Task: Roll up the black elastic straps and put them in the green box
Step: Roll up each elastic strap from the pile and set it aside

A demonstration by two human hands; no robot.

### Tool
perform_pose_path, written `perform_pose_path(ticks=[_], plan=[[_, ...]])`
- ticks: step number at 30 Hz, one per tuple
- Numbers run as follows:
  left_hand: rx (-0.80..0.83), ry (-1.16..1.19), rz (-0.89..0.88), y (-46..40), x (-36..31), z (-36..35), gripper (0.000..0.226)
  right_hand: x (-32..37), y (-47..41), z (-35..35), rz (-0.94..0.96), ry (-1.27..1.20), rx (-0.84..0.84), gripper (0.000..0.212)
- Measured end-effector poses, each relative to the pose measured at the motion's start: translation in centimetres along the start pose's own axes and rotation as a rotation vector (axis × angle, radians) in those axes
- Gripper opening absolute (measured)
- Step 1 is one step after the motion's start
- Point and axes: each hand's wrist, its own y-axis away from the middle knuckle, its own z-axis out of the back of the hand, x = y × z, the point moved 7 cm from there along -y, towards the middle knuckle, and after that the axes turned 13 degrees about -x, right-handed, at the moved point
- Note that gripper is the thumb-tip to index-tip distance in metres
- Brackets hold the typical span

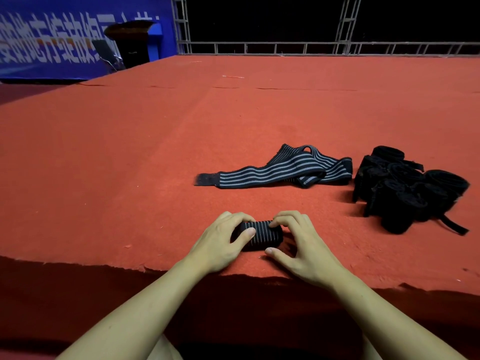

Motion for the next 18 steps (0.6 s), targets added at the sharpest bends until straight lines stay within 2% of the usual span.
perform_pose_path(ticks=[4, 9, 14, 18], plan=[[-0.018, -0.001, -0.018, -0.1, -0.3, -0.1, 0.040, -0.5, -0.1, -0.3, -0.022, 0.001, 0.012, 0.044], [0.015, -0.006, -0.048, 0.1, -0.9, -0.1, 0.033, -1.5, -0.4, -0.9, -0.092, 0.024, 0.045, 0.051], [0.032, -0.045, -0.065, 0.1, -0.8, -0.3, 0.051, -2.2, -0.8, -1.4, -0.156, 0.045, 0.058, 0.047], [0.036, -0.056, -0.065, 0.1, -0.7, -0.4, 0.052, -2.5, -0.6, -1.3, -0.208, -0.015, 0.067, 0.038]])
